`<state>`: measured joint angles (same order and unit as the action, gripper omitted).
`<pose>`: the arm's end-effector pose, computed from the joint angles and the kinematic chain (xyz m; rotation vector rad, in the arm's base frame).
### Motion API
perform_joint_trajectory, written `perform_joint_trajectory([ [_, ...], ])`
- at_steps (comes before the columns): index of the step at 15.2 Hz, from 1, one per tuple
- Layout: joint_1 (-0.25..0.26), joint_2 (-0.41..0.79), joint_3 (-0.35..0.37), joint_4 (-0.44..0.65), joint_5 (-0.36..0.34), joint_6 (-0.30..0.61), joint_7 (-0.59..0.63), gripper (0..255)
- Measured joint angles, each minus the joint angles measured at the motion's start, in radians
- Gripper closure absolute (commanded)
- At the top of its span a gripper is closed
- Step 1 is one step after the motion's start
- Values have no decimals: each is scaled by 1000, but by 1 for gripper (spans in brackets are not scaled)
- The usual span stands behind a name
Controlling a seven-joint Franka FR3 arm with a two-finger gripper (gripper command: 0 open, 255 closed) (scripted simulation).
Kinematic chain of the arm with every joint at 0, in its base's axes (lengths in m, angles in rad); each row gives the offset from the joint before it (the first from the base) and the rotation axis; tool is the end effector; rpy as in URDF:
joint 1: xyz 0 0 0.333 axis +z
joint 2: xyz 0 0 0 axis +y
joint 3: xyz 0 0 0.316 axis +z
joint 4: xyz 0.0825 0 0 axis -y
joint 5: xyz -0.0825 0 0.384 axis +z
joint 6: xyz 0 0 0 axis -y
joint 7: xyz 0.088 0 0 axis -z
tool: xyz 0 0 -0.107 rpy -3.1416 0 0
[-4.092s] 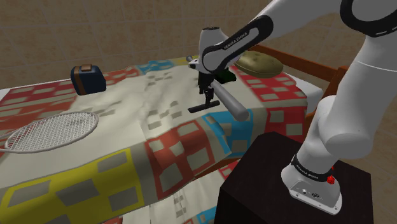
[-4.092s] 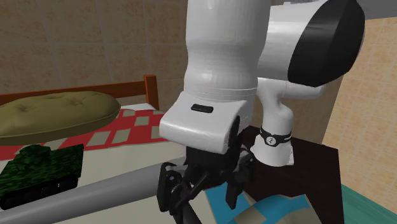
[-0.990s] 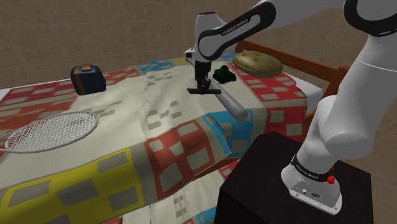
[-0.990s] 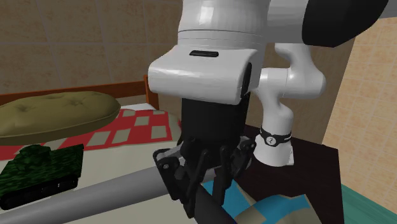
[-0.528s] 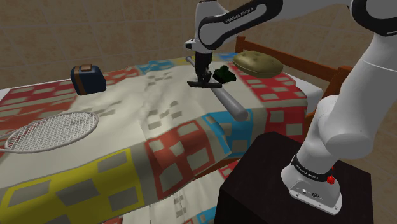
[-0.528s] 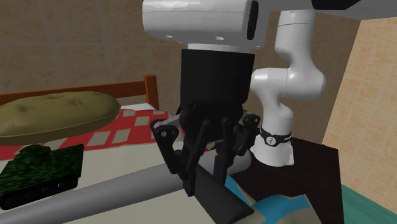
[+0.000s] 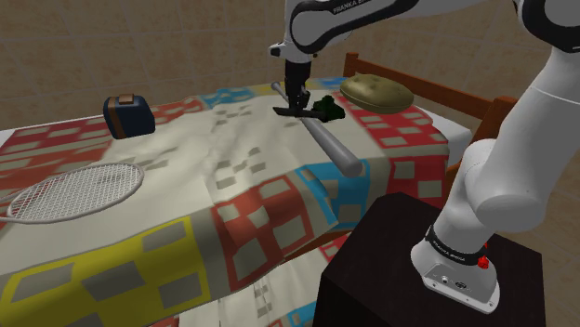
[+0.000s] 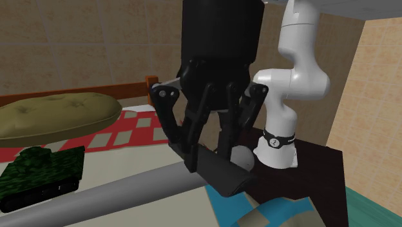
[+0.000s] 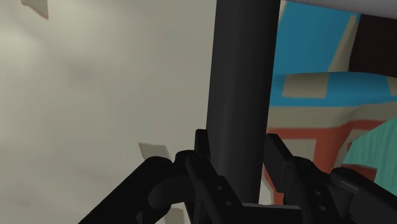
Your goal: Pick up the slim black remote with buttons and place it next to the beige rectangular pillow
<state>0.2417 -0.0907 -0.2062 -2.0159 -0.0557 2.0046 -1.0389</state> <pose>0.5387 0.0132 0.4986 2.6242 1.6016 0.0804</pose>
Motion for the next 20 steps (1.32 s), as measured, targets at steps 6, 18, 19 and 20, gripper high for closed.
perform_joint_trajectory([
  [6,1,-12,2,69,-1,-80,-2,255],
  [18,-105,-18,-134,86,4,-95,-243,255],
  [19,-116,-10,-150,96,8,-96,-271,255],
  [20,-127,0,-165,105,12,-96,-300,255],
])
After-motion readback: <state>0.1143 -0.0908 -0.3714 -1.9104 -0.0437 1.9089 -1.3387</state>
